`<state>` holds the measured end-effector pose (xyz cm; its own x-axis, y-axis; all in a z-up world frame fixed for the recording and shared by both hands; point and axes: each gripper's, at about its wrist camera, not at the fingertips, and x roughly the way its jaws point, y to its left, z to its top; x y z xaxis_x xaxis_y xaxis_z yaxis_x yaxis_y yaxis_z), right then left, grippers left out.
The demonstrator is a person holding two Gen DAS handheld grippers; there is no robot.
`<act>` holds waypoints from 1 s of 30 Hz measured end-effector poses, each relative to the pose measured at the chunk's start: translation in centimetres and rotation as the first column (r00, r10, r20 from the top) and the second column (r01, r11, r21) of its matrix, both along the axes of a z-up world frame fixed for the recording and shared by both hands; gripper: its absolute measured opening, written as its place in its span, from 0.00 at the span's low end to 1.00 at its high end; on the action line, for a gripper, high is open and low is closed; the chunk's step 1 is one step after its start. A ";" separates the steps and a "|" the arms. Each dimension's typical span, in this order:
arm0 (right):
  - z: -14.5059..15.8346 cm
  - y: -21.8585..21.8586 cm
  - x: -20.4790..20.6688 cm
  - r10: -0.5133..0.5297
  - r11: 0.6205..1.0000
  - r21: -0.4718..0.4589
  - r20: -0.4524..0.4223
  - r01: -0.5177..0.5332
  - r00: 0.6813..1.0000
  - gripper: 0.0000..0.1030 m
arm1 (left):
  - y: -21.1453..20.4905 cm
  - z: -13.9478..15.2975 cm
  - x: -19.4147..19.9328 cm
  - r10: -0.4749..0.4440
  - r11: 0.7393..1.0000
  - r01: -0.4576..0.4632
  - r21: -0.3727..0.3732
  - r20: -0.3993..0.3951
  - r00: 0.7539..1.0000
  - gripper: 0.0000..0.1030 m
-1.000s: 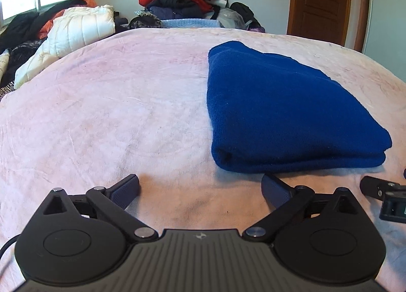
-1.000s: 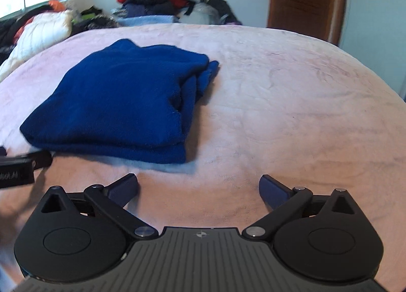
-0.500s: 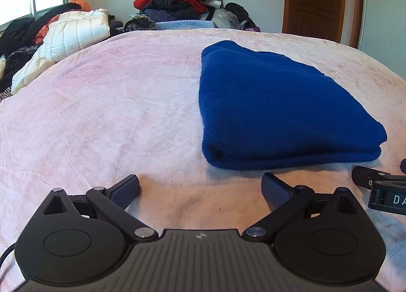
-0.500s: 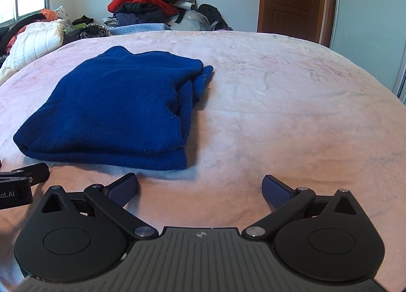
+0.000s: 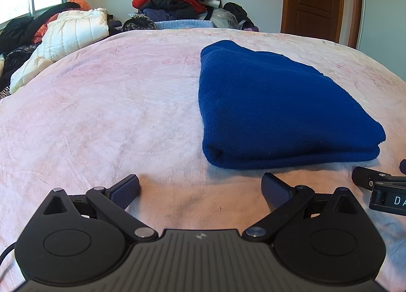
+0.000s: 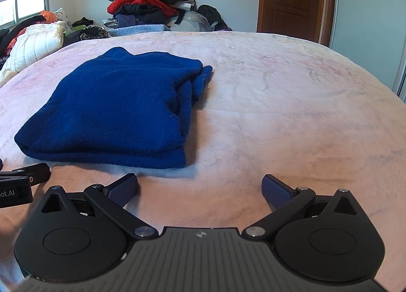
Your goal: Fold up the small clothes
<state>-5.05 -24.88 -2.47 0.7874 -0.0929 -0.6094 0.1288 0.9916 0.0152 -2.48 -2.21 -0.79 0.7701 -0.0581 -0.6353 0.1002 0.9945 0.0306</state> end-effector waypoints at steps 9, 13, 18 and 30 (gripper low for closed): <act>0.0 0.0 0.0 0.000 1.000 0.000 0.000 0.000 1.000 0.99 | 0.0 0.0 0.0 -0.002 1.000 0.002 -0.002 -0.001 1.000 1.00; 0.0 0.0 0.0 0.000 1.000 0.000 0.000 0.000 1.000 0.99 | 0.1 -0.2 0.1 -0.009 1.000 0.009 -0.005 -0.002 1.000 1.00; 0.0 0.0 0.0 0.000 1.000 0.000 0.000 0.000 1.000 0.99 | 0.1 -0.2 0.1 -0.008 1.000 0.008 -0.006 -0.002 1.000 1.00; 0.0 0.0 0.0 0.000 1.000 0.000 0.001 0.000 1.000 0.99 | 0.1 -0.2 0.1 -0.008 1.000 0.008 -0.006 -0.002 1.000 1.00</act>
<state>-5.09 -24.85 -2.49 0.7877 -0.0930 -0.6090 0.1292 0.9915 0.0157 -2.38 -2.11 -0.96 0.7684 -0.0680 -0.6364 0.1085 0.9938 0.0249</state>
